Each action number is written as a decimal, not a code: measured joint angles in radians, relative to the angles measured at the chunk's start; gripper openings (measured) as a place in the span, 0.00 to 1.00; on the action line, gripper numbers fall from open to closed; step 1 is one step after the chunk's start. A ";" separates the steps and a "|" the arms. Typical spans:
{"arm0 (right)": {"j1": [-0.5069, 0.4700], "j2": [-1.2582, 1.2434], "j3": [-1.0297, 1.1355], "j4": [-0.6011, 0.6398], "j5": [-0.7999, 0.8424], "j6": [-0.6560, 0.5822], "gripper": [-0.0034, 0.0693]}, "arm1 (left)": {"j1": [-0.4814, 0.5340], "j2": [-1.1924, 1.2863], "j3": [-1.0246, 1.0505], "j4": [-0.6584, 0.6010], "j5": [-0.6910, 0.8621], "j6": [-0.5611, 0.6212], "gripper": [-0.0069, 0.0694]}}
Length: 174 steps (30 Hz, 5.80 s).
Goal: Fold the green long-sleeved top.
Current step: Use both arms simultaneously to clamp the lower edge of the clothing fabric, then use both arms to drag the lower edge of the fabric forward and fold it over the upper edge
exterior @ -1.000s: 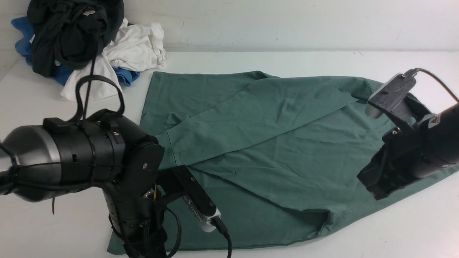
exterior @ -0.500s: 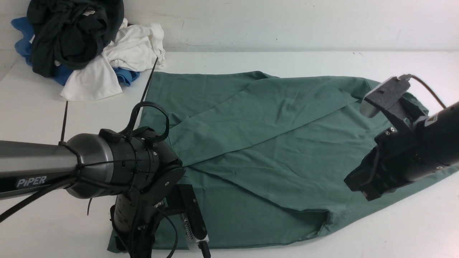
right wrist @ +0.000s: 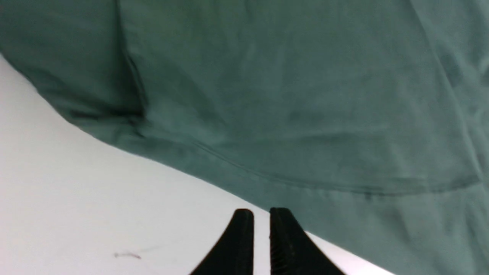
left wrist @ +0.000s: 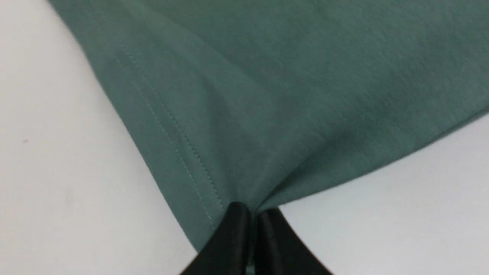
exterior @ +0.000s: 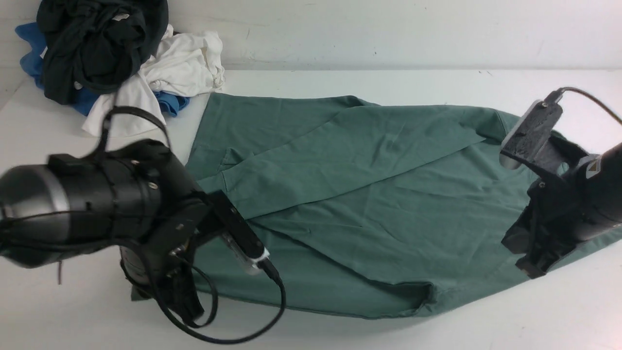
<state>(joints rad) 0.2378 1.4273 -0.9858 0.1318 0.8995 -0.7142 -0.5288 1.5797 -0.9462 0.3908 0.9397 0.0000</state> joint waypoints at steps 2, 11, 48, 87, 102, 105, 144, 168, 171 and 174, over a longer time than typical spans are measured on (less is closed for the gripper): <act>0.000 0.000 0.002 -0.069 0.004 0.047 0.26 | 0.044 -0.044 0.000 -0.003 -0.001 0.000 0.09; 0.000 0.025 0.155 -0.234 -0.027 0.083 0.73 | 0.222 -0.127 0.002 -0.150 -0.019 0.041 0.09; -0.037 0.031 -0.061 -0.625 -0.174 0.587 0.04 | 0.264 -0.120 -0.310 -0.179 -0.037 -0.010 0.09; -0.254 0.893 -0.882 -0.132 -0.211 0.792 0.22 | 0.415 0.916 -1.322 -0.116 -0.188 -0.399 0.65; -0.186 0.840 -1.040 0.078 0.207 0.468 0.25 | 0.336 0.867 -1.374 -0.398 0.186 0.066 0.25; -0.162 0.897 -1.012 0.096 0.259 0.385 0.09 | 0.336 0.925 -1.366 -0.411 0.220 0.079 0.12; -0.077 0.786 -0.788 0.140 0.205 0.366 0.03 | 0.129 0.839 -1.149 -0.700 0.045 0.370 0.08; -0.059 0.796 -0.784 0.109 0.226 0.361 0.03 | 0.302 0.922 -1.239 -0.217 -0.476 -0.264 0.08; -0.059 0.796 -0.784 0.109 0.229 0.361 0.03 | 0.312 0.900 -1.239 -0.213 -0.428 -0.287 0.08; -0.059 0.796 -0.794 0.132 0.213 0.334 0.03 | 0.305 0.836 -1.239 -0.246 -0.280 -0.250 0.08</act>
<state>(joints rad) 0.1792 2.2236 -1.7797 0.2641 1.1126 -0.3800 -0.2239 2.4154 -2.1855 0.1448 0.6601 -0.2502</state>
